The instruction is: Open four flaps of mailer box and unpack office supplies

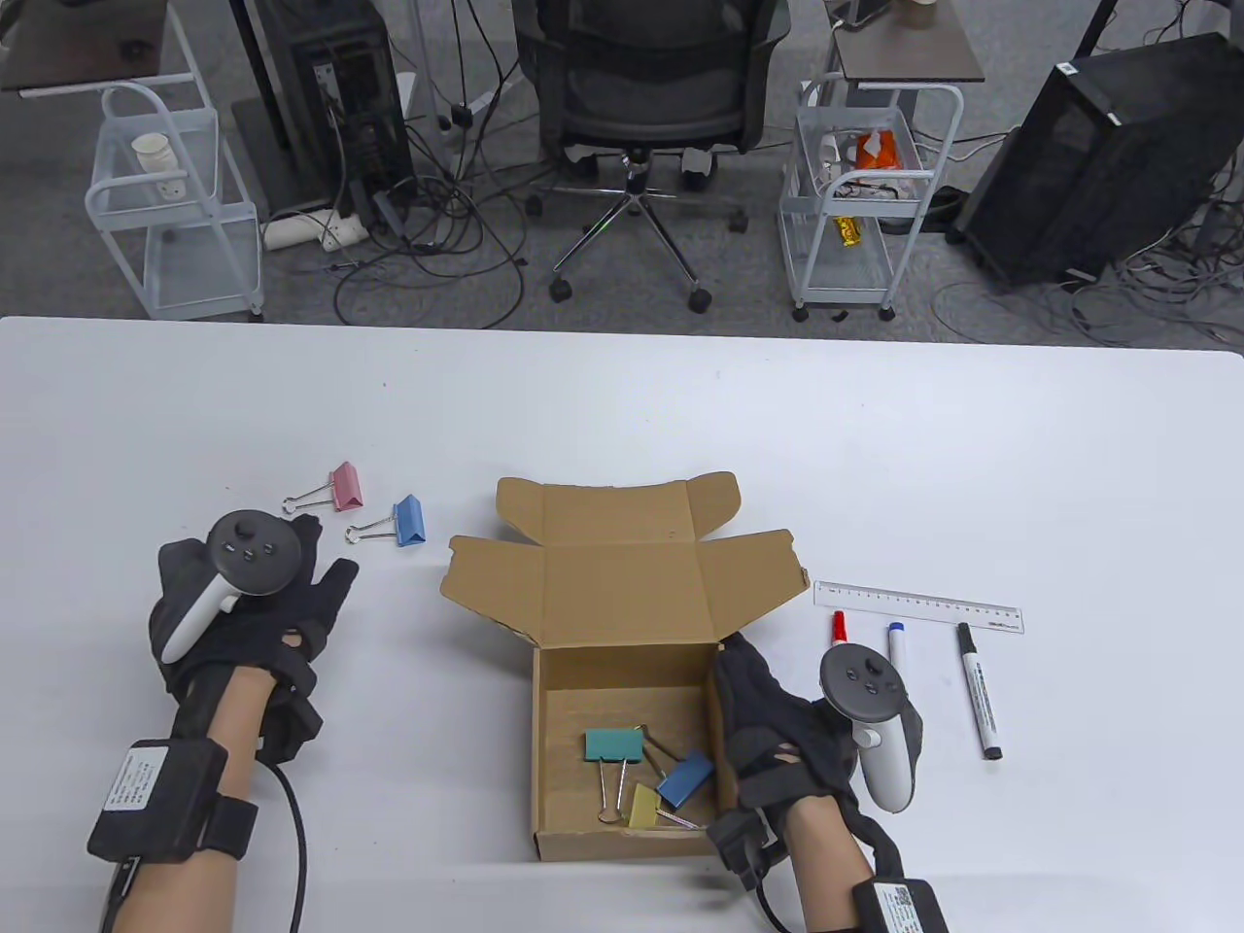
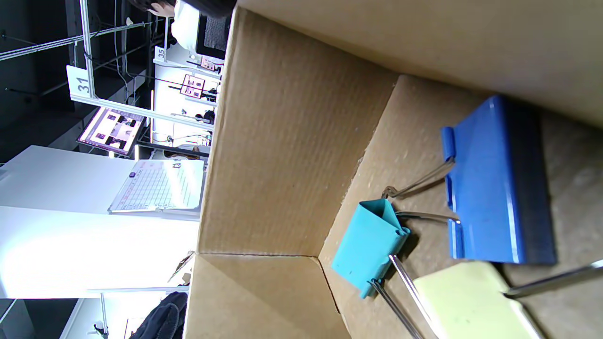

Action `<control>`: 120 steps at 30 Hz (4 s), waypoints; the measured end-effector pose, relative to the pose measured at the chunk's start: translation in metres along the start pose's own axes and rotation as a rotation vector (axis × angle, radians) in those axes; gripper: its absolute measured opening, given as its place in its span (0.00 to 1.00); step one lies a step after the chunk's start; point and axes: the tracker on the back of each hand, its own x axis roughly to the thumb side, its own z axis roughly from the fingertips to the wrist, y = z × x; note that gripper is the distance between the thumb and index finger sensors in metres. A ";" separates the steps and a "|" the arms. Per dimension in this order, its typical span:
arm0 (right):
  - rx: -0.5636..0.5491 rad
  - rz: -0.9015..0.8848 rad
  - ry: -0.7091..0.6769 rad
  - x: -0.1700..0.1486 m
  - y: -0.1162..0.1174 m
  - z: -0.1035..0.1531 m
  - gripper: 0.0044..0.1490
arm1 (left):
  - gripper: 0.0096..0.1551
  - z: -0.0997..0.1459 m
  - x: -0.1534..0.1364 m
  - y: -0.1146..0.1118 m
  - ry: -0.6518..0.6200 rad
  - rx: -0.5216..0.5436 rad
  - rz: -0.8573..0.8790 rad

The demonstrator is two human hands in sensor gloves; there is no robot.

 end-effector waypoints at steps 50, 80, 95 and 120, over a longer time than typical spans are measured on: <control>0.002 0.002 0.001 0.000 0.000 -0.001 0.41 | 0.44 0.124 0.237 -0.076 -0.611 -0.163 -0.400; 0.002 0.002 0.000 0.000 0.000 -0.001 0.41 | 0.44 0.061 0.267 -0.164 -0.183 -0.514 -0.709; 0.000 0.001 0.000 -0.001 0.000 -0.001 0.41 | 0.42 0.047 0.262 -0.176 -0.124 -0.633 -0.700; 0.003 0.003 0.000 0.000 0.000 -0.001 0.41 | 0.33 0.053 0.265 -0.168 -0.156 -0.615 -0.677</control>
